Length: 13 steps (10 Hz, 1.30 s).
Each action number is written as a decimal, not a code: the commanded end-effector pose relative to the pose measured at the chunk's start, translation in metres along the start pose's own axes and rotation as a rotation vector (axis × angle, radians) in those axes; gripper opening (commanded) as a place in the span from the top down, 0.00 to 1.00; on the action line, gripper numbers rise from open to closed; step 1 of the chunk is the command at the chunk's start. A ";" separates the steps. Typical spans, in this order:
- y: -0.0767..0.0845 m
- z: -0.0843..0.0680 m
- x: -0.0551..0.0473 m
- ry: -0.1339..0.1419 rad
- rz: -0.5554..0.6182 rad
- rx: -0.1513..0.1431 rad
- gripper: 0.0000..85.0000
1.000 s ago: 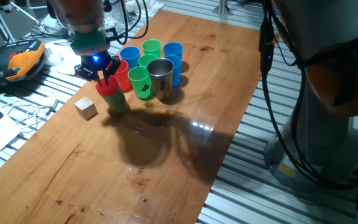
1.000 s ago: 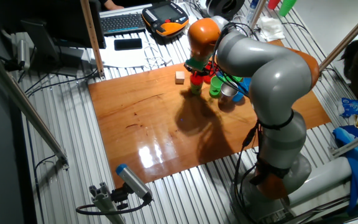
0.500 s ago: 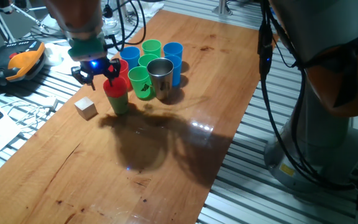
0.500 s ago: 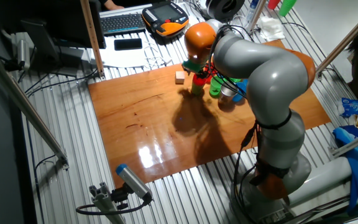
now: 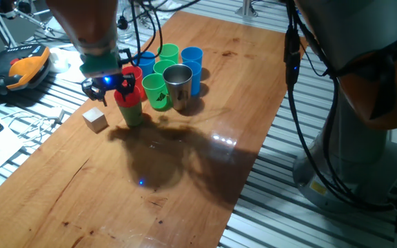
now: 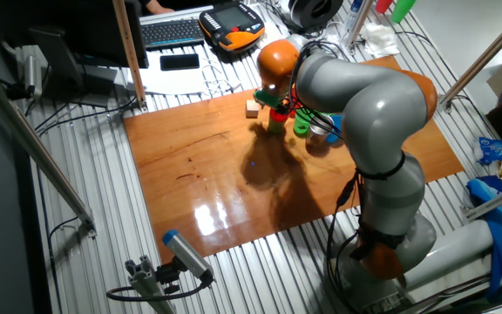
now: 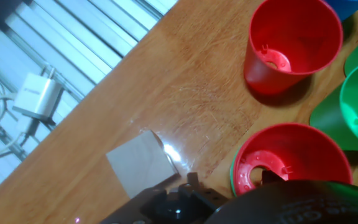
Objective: Stack the cups
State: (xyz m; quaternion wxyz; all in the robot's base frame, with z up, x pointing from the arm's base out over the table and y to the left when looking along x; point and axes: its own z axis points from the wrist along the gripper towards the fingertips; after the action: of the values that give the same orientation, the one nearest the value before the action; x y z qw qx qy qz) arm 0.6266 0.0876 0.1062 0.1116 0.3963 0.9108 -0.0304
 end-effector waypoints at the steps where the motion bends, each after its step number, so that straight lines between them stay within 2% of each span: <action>1: 0.000 0.001 0.000 0.000 -0.005 0.004 0.40; 4: -0.006 0.012 -0.002 -0.010 -0.068 0.035 0.40; 5: -0.008 0.015 -0.003 -0.009 -0.090 0.039 0.60; 6: -0.010 0.017 -0.003 -0.007 -0.113 0.042 0.60; 7: -0.012 0.019 -0.004 0.005 -0.156 0.053 0.80; 8: -0.014 0.020 -0.005 0.022 -0.199 0.044 1.00; 9: -0.016 0.021 -0.007 0.028 -0.236 0.047 1.00; 10: -0.015 0.017 -0.008 0.048 -0.248 0.055 1.00; 11: -0.014 0.006 -0.010 0.081 -0.237 0.038 1.00; 13: -0.015 -0.017 -0.014 0.122 -0.232 0.033 1.00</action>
State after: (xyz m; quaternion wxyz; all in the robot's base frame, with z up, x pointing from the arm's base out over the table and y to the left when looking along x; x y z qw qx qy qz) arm 0.6216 0.0690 0.1226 0.0440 0.2918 0.9549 -0.0327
